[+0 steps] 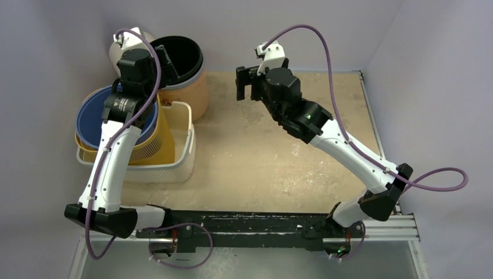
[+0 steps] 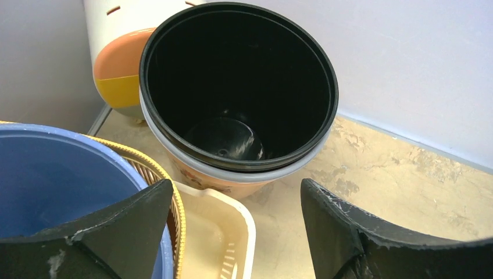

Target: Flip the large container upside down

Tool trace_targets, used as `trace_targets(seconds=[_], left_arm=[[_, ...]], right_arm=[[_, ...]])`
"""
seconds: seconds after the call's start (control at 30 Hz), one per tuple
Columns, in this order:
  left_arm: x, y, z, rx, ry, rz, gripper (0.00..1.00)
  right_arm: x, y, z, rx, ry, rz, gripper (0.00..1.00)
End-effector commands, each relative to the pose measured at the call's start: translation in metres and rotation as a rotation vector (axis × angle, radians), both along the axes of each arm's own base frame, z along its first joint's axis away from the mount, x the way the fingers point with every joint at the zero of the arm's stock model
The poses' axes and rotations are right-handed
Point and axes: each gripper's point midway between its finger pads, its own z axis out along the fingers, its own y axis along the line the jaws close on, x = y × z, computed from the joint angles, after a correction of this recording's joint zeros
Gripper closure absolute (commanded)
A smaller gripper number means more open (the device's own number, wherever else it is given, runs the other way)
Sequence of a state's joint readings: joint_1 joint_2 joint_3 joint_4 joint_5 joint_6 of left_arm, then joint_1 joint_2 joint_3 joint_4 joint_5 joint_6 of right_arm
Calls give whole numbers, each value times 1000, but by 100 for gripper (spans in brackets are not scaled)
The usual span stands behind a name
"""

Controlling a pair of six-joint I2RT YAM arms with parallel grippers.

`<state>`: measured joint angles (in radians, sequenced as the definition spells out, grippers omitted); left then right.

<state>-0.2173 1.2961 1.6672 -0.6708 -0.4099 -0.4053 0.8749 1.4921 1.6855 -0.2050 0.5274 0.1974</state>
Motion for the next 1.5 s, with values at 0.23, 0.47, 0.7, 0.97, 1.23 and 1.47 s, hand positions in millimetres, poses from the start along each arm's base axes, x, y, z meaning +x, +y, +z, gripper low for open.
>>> trace_targets(seconds=[0.23, 0.47, 0.7, 0.97, 1.23, 1.47], left_arm=[[17, -13, 9, 51, -19, -88, 22], [35, -26, 7, 128, -1, -185, 21], [65, -41, -16, 302, 99, -336, 21], [104, -65, -36, 295, 125, -443, 27], [127, -70, -50, 299, 149, -445, 30], [141, -56, -54, 324, 162, -383, 30]], right_arm=[[-9, -17, 31, -22, -156, 51, 0], [-2, -24, 33, -30, -165, 106, 0], [12, -33, 27, 5, -116, 99, 0], [22, -49, 28, 5, -117, 30, 2], [27, -61, 24, 7, -105, -20, 1], [31, -69, 21, -10, -105, -52, 0]])
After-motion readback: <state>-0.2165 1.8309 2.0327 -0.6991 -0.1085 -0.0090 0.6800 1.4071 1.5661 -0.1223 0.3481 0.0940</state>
